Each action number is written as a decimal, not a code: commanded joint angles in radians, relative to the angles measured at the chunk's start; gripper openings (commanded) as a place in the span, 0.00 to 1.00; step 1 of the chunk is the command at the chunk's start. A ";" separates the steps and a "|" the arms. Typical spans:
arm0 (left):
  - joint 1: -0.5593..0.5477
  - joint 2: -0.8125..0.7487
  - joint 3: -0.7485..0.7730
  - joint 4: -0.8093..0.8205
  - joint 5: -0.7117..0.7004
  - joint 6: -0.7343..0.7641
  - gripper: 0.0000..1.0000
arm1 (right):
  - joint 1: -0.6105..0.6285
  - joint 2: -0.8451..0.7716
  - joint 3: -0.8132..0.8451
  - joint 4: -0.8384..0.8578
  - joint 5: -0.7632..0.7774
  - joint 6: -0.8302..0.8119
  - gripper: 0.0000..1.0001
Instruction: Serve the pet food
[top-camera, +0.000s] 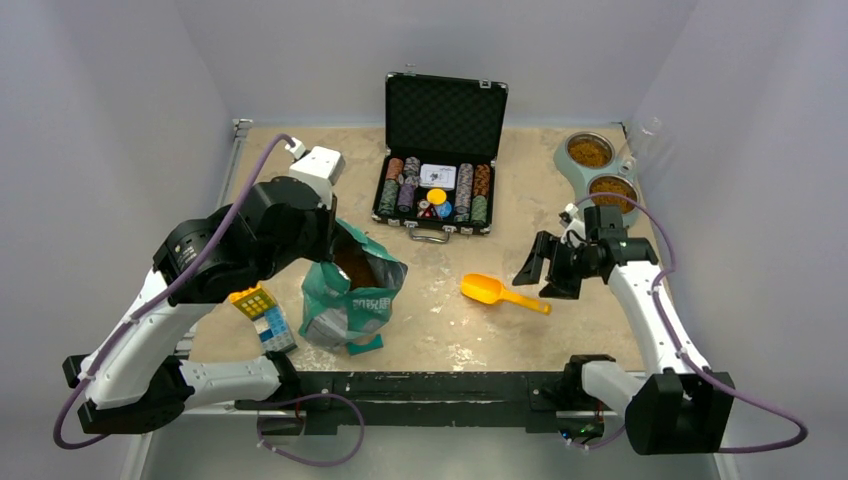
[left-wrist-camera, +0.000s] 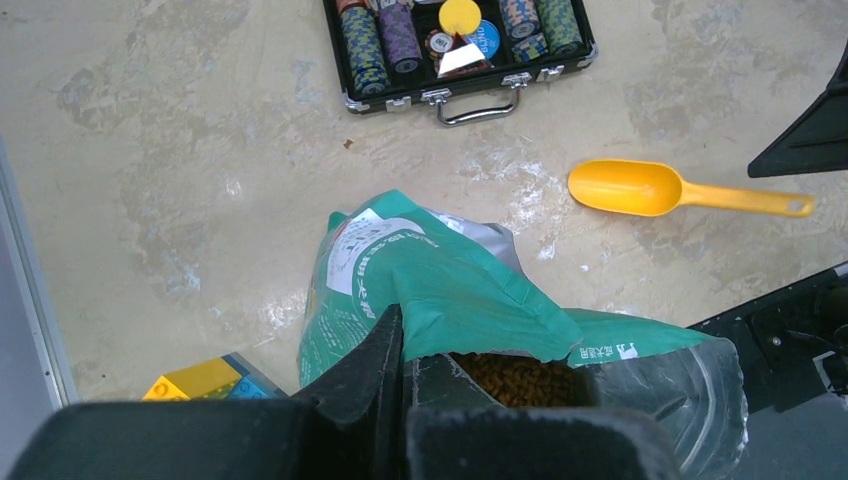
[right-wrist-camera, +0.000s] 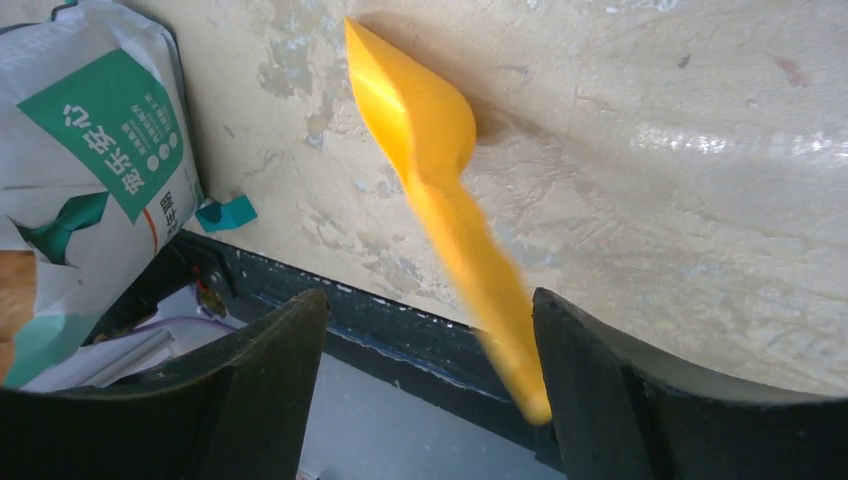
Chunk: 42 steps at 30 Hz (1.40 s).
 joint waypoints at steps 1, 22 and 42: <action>0.004 -0.024 0.084 0.113 -0.004 -0.014 0.00 | 0.008 -0.039 0.096 -0.054 0.086 -0.016 0.81; 0.004 -0.010 0.118 0.104 0.109 0.051 0.00 | 1.029 0.182 0.839 0.225 0.470 -0.057 0.84; 0.004 -0.028 0.154 0.085 0.150 0.072 0.09 | 1.161 0.432 1.009 0.126 0.763 0.044 0.02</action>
